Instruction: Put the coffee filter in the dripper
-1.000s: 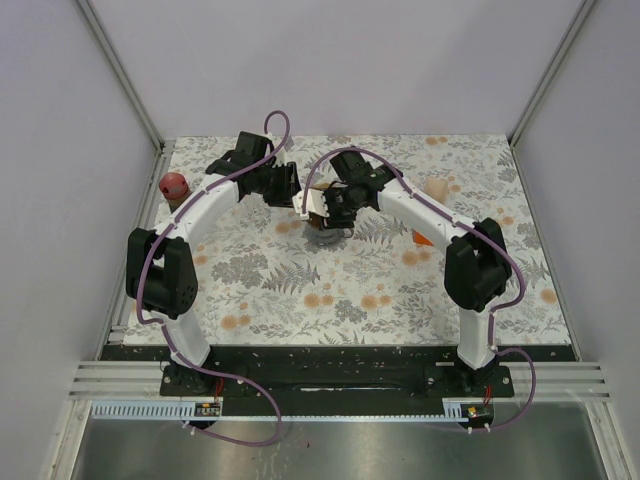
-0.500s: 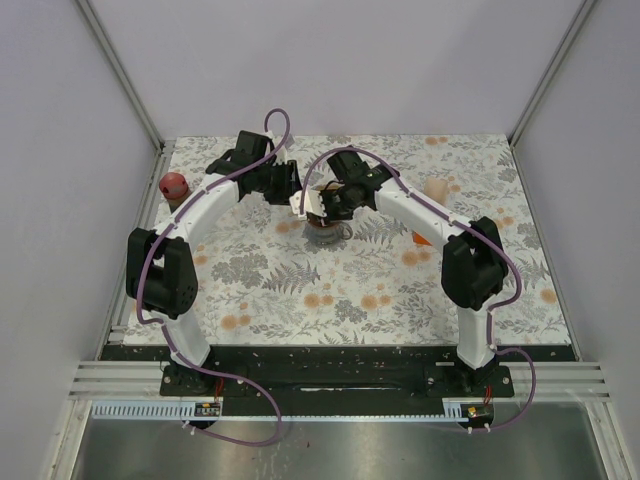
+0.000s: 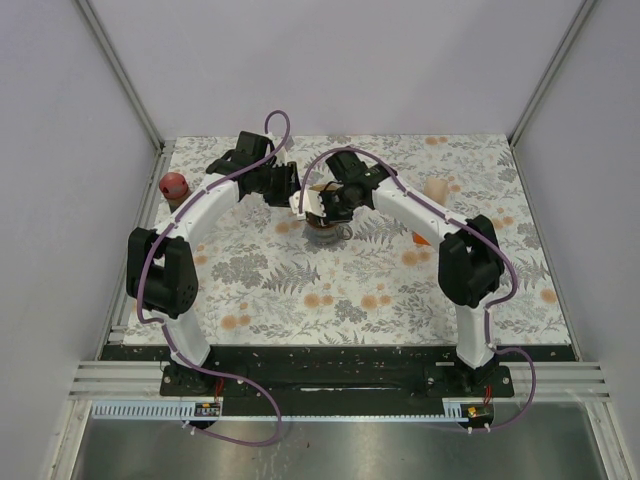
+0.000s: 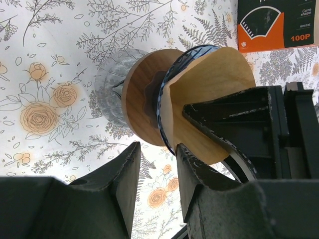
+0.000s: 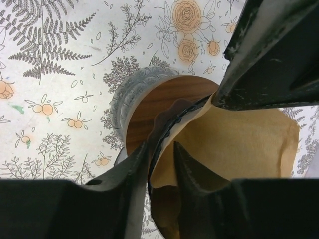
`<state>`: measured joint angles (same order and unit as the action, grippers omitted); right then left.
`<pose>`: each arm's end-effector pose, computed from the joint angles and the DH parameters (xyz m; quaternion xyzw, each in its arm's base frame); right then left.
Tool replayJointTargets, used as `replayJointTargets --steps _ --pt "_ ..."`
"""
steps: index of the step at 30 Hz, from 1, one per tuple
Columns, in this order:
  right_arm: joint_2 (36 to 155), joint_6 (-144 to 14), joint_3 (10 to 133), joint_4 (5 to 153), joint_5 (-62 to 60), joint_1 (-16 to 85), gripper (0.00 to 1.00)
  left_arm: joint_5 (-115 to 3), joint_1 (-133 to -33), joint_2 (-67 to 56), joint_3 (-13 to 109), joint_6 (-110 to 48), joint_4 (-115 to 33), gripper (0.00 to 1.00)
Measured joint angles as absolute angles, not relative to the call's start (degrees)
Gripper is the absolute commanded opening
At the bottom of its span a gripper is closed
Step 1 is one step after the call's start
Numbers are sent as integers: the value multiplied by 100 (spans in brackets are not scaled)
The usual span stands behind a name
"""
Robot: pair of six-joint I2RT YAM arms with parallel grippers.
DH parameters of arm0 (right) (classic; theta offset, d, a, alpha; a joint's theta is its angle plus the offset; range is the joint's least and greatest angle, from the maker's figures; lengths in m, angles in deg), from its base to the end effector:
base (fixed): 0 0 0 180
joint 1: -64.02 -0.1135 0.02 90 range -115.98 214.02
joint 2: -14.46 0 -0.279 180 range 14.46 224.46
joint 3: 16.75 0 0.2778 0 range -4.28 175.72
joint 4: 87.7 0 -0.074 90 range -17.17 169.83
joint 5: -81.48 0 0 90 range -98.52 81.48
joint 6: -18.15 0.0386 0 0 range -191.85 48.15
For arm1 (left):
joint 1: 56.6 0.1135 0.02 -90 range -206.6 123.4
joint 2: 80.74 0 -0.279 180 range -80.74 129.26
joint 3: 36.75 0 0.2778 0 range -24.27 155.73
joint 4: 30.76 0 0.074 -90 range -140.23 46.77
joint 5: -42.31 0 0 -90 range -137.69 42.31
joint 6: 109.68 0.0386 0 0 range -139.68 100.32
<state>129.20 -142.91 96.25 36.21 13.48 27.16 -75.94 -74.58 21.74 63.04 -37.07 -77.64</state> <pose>0.3697 0.2952 0.2655 -0.7938 0.5122 0.0953 0.3139 0.4013 -0.1494 0.2907 0.0890 0.9096 -0.3200 0.2497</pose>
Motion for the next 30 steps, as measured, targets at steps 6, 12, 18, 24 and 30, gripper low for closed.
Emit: replayJointTargets --steps 6,12,18,24,30 --pt "13027 -14320 9759 3637 1333 2699 11 -7612 -7462 2176 6308 -3722 -7668 39" --pt "13036 -14344 9796 3619 1326 2701 46 -7616 -7462 2176 6315 -3720 -7638 39" --pt "13016 -14248 9798 3645 1339 2705 65 -7614 -7462 2178 6315 -3707 -7758 41" --pt "12909 -14184 9730 3626 1339 2699 75 -7610 -7462 2178 6315 -3681 -7782 57" --pt "12723 -14084 9654 3584 1387 2692 80 -7581 -7462 2220 6596 -3576 -7989 66"
